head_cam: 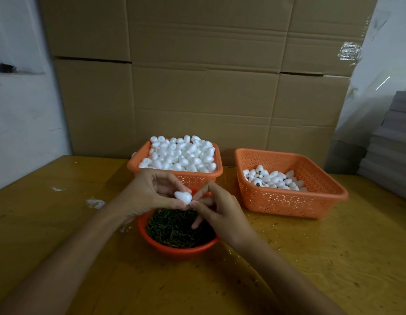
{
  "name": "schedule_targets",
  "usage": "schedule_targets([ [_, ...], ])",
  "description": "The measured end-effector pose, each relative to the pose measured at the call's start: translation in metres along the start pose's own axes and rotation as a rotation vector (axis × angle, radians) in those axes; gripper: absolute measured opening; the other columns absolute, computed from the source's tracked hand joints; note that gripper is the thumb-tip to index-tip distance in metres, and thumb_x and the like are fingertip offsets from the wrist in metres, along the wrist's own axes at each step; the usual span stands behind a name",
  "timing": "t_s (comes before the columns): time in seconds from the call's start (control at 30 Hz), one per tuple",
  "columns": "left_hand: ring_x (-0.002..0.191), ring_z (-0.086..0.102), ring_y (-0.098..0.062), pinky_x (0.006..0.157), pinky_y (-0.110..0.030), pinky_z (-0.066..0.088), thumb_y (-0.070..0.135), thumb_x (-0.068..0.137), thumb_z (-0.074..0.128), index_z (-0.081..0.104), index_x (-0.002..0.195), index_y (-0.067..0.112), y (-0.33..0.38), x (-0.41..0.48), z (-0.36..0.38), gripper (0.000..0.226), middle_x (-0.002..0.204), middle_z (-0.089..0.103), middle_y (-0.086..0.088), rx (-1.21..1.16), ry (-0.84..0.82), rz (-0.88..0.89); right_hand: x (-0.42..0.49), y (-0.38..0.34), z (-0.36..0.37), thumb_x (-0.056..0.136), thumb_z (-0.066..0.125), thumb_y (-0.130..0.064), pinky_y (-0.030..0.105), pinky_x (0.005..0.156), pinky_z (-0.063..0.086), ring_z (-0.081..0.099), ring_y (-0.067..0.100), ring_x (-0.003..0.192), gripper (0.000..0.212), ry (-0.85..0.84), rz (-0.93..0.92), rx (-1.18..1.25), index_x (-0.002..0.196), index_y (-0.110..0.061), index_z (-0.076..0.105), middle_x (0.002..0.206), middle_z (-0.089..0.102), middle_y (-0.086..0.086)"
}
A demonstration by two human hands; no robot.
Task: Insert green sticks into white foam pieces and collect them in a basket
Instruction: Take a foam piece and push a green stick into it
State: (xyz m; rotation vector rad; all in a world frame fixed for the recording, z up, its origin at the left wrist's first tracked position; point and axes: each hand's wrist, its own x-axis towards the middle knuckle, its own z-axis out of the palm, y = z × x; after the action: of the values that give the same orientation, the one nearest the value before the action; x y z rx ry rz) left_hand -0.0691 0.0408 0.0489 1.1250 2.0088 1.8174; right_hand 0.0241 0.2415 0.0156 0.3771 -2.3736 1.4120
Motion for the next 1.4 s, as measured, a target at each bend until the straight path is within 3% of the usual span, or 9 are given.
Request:
schedule_targets([
  [0.37, 0.099, 0.079, -0.031, 0.081, -0.03, 0.064, 0.008, 0.068, 0.092, 0.08, 0.094, 0.014, -0.004, 0.001, -0.003, 0.03, 0.106, 0.081, -0.012, -0.005, 0.002, 0.014, -0.001, -0.003, 0.002, 0.104, 0.066, -0.02, 0.057, 0.082, 0.058, 0.077, 0.018, 0.069, 0.014, -0.027, 0.012, -0.038, 0.102, -0.022, 0.052, 0.1, 0.081, -0.012],
  [0.57, 0.103, 0.078, -0.031, 0.083, -0.032, 0.064, 0.006, 0.072, 0.091, 0.075, 0.106, 0.017, -0.004, 0.002, -0.003, 0.039, 0.11, 0.08, -0.013, -0.036, -0.014, 0.025, 0.0, -0.004, 0.002, 0.104, 0.065, -0.023, 0.052, 0.082, 0.058, 0.077, 0.014, 0.069, 0.019, -0.017, 0.009, -0.102, 0.102, -0.024, 0.047, 0.1, 0.08, -0.018],
  [0.87, 0.111, 0.075, -0.028, 0.092, -0.03, 0.061, 0.0, 0.073, 0.092, 0.079, 0.101, 0.016, -0.006, 0.001, -0.005, 0.034, 0.114, 0.079, -0.011, 0.021, -0.1, 0.071, -0.003, -0.004, 0.005, 0.103, 0.067, -0.022, 0.051, 0.079, 0.056, 0.075, 0.008, 0.076, 0.023, 0.013, -0.005, -0.217, 0.106, -0.026, 0.044, 0.085, 0.08, -0.008],
  [1.07, 0.113, 0.074, -0.027, 0.096, -0.037, 0.061, 0.01, 0.071, 0.094, 0.081, 0.102, 0.017, -0.007, 0.001, -0.007, 0.035, 0.113, 0.079, -0.01, 0.042, -0.092, 0.103, -0.003, -0.008, 0.004, 0.104, 0.066, -0.023, 0.051, 0.079, 0.056, 0.074, 0.008, 0.077, 0.021, -0.004, -0.02, -0.242, 0.108, -0.024, 0.045, 0.083, 0.08, -0.007],
  [1.23, 0.116, 0.073, -0.028, 0.092, -0.037, 0.062, -0.007, 0.074, 0.089, 0.084, 0.094, 0.018, -0.007, 0.004, -0.006, 0.033, 0.116, 0.078, -0.011, 0.069, -0.175, 0.149, -0.004, -0.009, 0.004, 0.104, 0.064, -0.03, 0.051, 0.08, 0.058, 0.076, 0.008, 0.081, 0.022, 0.011, -0.026, -0.211, 0.108, -0.022, 0.044, 0.09, 0.08, -0.008],
  [1.4, 0.114, 0.073, -0.026, 0.089, -0.034, 0.062, 0.011, 0.07, 0.092, 0.084, 0.096, 0.019, -0.009, 0.003, -0.007, 0.028, 0.114, 0.078, -0.009, 0.056, -0.154, 0.13, -0.004, -0.009, 0.004, 0.103, 0.066, -0.033, 0.051, 0.081, 0.058, 0.076, 0.006, 0.08, 0.022, 0.007, -0.026, -0.188, 0.11, -0.019, 0.051, 0.088, 0.08, -0.009],
])
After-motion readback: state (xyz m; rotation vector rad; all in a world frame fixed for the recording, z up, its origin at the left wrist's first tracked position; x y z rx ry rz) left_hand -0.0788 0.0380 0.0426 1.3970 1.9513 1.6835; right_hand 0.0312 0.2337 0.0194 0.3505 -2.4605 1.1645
